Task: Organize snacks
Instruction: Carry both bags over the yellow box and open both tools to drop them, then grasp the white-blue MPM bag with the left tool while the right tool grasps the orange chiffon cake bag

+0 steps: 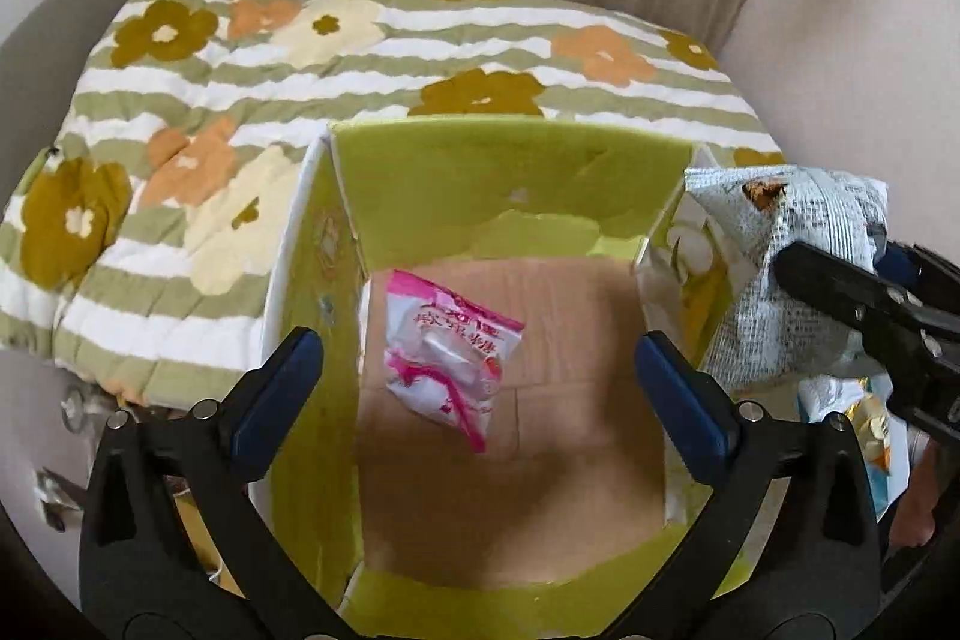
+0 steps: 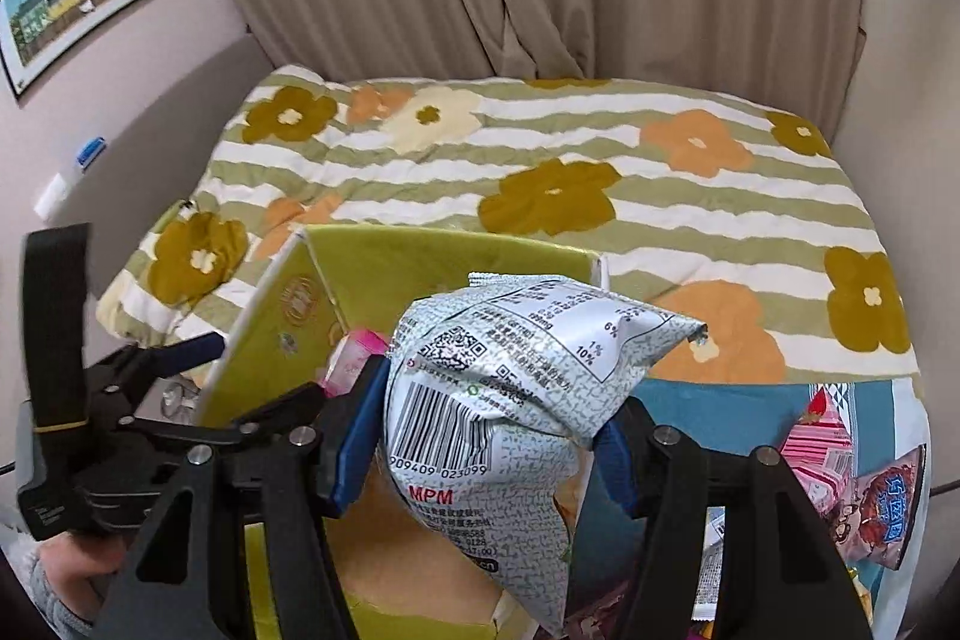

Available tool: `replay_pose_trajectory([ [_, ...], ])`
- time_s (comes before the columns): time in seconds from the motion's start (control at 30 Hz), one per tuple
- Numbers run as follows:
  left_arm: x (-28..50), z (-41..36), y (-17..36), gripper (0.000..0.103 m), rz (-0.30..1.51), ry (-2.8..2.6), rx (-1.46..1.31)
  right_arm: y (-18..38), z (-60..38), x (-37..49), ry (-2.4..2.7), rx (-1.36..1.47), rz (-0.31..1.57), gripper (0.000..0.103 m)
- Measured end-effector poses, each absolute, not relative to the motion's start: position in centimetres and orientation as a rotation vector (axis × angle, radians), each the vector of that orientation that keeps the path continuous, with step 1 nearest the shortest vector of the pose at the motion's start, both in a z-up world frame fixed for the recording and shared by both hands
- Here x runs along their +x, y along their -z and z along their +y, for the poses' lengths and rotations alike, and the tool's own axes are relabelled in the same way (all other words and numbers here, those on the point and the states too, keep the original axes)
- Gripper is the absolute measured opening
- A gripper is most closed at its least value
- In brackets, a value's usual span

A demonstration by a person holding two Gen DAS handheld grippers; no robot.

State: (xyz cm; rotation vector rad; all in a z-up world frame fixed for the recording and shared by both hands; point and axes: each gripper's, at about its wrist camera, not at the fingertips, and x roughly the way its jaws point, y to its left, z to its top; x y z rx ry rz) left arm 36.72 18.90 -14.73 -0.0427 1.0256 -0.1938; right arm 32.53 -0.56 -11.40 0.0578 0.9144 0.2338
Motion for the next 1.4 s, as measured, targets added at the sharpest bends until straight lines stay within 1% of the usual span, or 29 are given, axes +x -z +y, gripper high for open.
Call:
replay_pose_trajectory([
  [0.23,34.4,20.5,15.4,0.103,1.052,0.153,-0.052,12.7,0.0,32.6,-0.264,0.017,0.936,0.058],
  [0.3,33.8,20.9,15.2,0.103,1.053,0.139,-0.067,12.8,0.2,32.9,-0.297,0.018,0.938,0.059],
  [0.57,33.4,22.5,15.1,0.103,1.048,0.112,-0.074,15.0,2.0,35.9,-0.363,-0.012,0.978,0.061],
  [0.63,33.4,22.7,15.2,0.103,1.051,0.111,-0.075,15.6,2.4,36.3,-0.360,-0.016,0.988,0.069],
  [0.67,33.3,22.6,15.2,0.103,1.051,0.110,-0.073,15.8,2.5,36.4,-0.355,-0.017,0.987,0.088],
  [0.7,33.3,22.7,15.3,0.103,1.052,0.110,-0.071,15.8,2.6,36.3,-0.350,-0.016,0.980,0.103],
  [0.93,32.9,22.9,15.5,0.103,1.057,0.125,-0.079,15.5,1.8,35.0,-0.333,-0.004,0.958,0.103],
  [1.1,32.3,22.7,14.6,0.103,1.040,0.141,-0.075,13.9,1.2,33.6,-0.309,0.004,0.932,0.103],
  [1.4,28.6,21.3,9.8,0.103,0.943,0.124,-0.069,9.5,0.3,29.6,-0.285,-0.019,0.872,0.103],
])
